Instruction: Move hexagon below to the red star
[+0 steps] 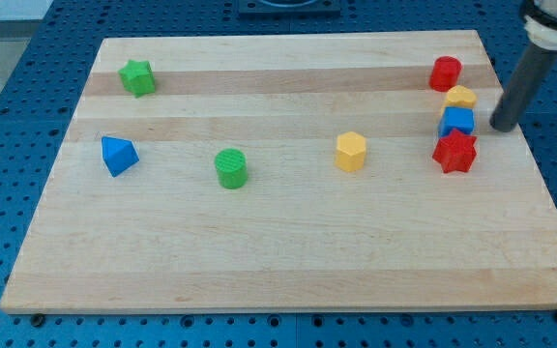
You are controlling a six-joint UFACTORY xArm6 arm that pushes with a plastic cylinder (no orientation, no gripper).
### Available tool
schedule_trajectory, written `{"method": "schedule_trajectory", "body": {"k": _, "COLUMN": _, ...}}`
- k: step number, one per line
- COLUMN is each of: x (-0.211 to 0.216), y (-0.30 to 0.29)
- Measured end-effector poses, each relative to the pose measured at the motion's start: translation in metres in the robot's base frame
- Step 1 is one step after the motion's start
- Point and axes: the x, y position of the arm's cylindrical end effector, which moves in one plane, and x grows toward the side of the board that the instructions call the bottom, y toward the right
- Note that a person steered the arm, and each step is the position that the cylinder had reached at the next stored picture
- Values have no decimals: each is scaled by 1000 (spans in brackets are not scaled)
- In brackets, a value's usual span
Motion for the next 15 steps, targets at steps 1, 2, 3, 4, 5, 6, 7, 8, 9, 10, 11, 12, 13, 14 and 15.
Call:
{"method": "schedule_trajectory", "body": {"k": 1, "x": -4, "y": -4}}
{"method": "schedule_trajectory", "body": {"k": 2, "x": -9, "y": -4}}
{"method": "schedule_trajectory", "body": {"k": 3, "x": -15, "y": -3}}
{"method": "schedule_trajectory", "body": {"k": 4, "x": -17, "y": -2}}
{"method": "schedule_trajectory", "body": {"k": 5, "x": -17, "y": -7}}
{"method": "schedule_trajectory", "body": {"k": 6, "x": -17, "y": -27}}
{"method": "schedule_trajectory", "body": {"k": 7, "x": -17, "y": -27}}
{"method": "schedule_trajectory", "body": {"k": 8, "x": -19, "y": -20}}
{"method": "schedule_trajectory", "body": {"k": 9, "x": -38, "y": -3}}
{"method": "schedule_trajectory", "body": {"k": 10, "x": -38, "y": -3}}
{"method": "schedule_trajectory", "body": {"k": 11, "x": 10, "y": 13}}
{"method": "schedule_trajectory", "body": {"k": 12, "x": 68, "y": 32}}
{"method": "schedule_trajectory", "body": {"k": 13, "x": 69, "y": 32}}
{"method": "schedule_trajectory", "body": {"k": 14, "x": 146, "y": -14}}
{"method": "schedule_trajectory", "body": {"k": 15, "x": 156, "y": -19}}
